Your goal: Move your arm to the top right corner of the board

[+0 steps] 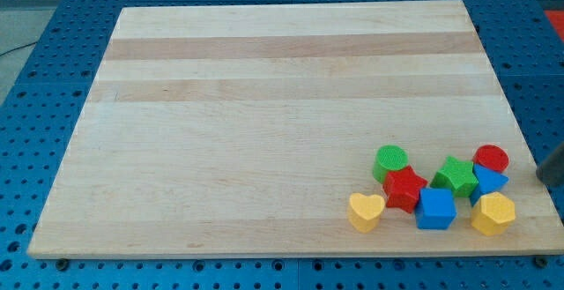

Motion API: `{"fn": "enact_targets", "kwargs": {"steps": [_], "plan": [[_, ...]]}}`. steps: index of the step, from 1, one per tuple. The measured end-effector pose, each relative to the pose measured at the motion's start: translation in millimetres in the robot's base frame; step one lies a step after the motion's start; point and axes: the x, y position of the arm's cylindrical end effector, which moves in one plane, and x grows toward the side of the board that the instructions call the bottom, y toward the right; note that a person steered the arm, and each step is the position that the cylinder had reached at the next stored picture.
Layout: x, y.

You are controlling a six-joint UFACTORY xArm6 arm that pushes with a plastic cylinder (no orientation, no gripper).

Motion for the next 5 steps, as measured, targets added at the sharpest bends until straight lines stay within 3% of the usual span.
{"fn": "enact_targets", "kwargs": {"steps": [1, 3, 4, 5], "plan": [[-1, -40], [-3, -44], [-50, -6], [-73, -17]]}}
